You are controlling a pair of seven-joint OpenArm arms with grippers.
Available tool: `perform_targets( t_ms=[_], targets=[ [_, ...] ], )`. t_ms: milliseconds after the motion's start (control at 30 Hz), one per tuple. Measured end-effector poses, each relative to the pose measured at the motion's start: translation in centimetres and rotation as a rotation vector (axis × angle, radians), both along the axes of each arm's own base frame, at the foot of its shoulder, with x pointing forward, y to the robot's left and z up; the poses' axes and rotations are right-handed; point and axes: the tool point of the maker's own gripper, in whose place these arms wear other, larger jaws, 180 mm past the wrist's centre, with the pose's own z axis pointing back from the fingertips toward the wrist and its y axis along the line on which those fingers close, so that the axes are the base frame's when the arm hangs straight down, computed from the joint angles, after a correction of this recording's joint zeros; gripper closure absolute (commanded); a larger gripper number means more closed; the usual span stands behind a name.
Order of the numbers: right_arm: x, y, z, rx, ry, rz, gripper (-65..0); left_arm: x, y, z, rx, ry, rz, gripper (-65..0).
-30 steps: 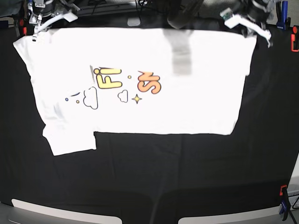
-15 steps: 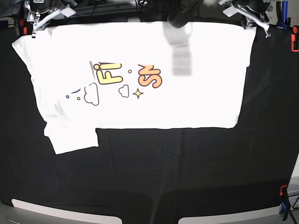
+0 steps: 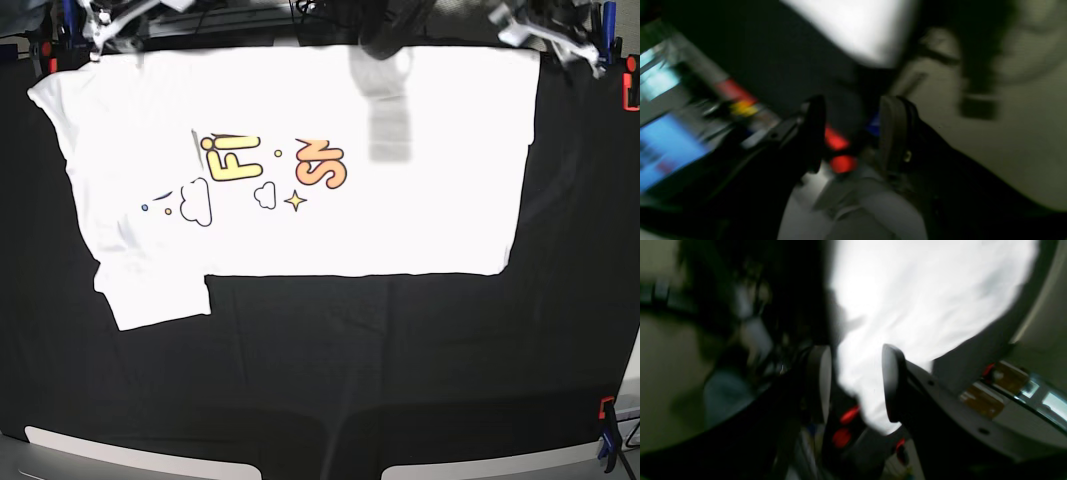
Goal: Layout the t-shirt on the table in an organized manner, then fold the t-shirt properly
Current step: 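Pull the shoulders with both grippers away from the hem, flattening the shirt, then move both grippers down to the hem corners of the shirt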
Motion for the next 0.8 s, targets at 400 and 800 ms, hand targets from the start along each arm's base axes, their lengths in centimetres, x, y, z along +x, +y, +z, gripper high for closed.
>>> perform_targets(
  t_ms=[400, 800],
  targets=[
    [15.3, 0.5, 5.8, 0.269, -0.411, -0.282, -24.6, 12.9, -5.1, 6.4, -0.385, -0.352, 0.019, -24.5],
    [25.0, -5.9, 9.1, 0.464, -0.589, -0.584, -24.6, 26.5, -5.2, 6.0, -0.660, -0.388, 0.163, -24.4]
  ],
)
